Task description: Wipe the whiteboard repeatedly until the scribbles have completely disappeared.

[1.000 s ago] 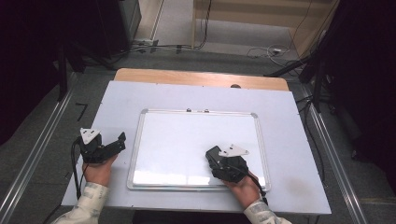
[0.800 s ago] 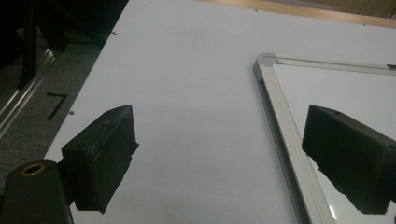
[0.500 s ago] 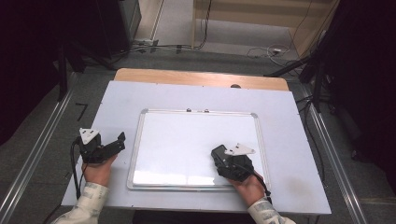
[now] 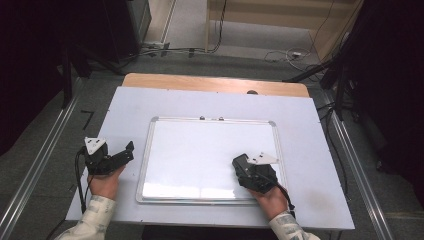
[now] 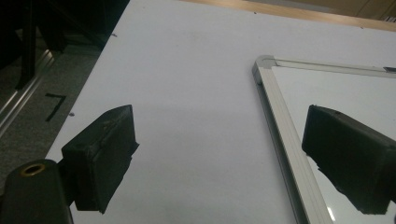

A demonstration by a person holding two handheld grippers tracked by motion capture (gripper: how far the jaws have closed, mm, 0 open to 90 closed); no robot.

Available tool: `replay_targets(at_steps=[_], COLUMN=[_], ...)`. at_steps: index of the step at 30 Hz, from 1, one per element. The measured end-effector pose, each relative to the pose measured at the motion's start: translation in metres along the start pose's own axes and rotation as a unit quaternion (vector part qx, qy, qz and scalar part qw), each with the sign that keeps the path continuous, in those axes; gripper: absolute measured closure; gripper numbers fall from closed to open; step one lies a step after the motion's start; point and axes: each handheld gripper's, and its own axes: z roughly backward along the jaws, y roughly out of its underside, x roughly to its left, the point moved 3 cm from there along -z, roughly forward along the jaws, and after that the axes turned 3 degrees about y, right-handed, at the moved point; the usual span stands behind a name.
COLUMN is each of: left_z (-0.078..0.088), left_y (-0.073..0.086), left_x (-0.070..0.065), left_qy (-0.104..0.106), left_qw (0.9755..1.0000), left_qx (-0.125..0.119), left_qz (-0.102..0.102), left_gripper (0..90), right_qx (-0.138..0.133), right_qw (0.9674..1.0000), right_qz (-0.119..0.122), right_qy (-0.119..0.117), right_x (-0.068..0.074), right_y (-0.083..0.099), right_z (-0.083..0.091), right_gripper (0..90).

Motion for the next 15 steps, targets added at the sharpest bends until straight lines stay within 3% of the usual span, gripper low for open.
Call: replay_targets(at_steps=[8, 15], left_z=[-0.002, -0.002], left_y=[-0.001, -0.001], left_x=[0.000, 0.000], left_qy=[0.002, 0.004], left_qw=[1.0000, 1.0000], left_qx=[0.000, -0.001], left_qz=[0.002, 0.003], left_gripper=[10.4, 10.4], right_qx=[0.010, 0.009], right_qw=[0.9989, 0.9995], right_qz=[-0.046, -0.031], right_qy=[-0.007, 0.004], right_x=[-0.015, -0.008], right_y=[-0.001, -0.001], right_z=[0.001, 0.003], right_gripper=[39.0, 38.9])
